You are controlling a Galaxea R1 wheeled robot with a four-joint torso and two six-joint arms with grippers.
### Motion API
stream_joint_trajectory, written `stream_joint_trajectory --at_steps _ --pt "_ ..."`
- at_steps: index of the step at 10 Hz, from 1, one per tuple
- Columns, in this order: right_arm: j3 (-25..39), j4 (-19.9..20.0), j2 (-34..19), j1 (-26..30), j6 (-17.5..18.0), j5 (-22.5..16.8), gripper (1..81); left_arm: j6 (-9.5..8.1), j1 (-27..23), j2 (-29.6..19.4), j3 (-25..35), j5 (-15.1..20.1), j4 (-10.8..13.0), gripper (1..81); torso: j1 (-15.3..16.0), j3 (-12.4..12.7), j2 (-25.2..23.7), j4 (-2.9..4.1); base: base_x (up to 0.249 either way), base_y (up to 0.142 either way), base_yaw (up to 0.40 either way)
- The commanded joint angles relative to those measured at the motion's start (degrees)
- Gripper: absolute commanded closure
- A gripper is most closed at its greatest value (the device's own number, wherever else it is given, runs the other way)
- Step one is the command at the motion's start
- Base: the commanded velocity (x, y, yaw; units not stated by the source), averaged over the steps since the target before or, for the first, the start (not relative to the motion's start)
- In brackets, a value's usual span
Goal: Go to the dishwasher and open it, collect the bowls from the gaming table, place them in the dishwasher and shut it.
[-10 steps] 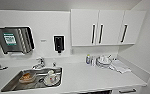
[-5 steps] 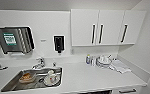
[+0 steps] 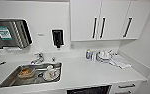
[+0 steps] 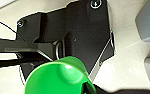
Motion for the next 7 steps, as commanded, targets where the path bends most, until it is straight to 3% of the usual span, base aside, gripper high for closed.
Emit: stream_joint_trajectory --at_steps 1,4,6,7 --pt "0.59 -0.87 -1.74 1.68 -0.10 -2.67 81.1 -0.13 -3.65 -5.73 5.09 2.81 0.21 81.1 0.03 -5.18 0.00 0.00 0.000 0.000 0.000" --pt "0.59 -0.87 -1.74 1.41 -0.10 -1.53 81.1 -0.13 -3.83 -8.44 3.85 2.81 -0.05 81.1 0.06 -10.95 0.02 0.00 0.000 0.000 0.000" --pt "0.59 -1.04 -1.74 1.41 -0.10 -1.53 81.1 -1.44 -4.62 -10.82 5.08 0.70 -1.02 81.1 0.08 -9.20 0.06 0.00 0.000 0.000 0.000" --pt "0.50 -1.04 -1.74 1.32 -0.10 -1.53 81.1 -2.15 -5.84 -12.65 7.59 0.70 -1.11 81.1 0.13 -9.56 0.09 0.00 0.000 0.000 0.000"
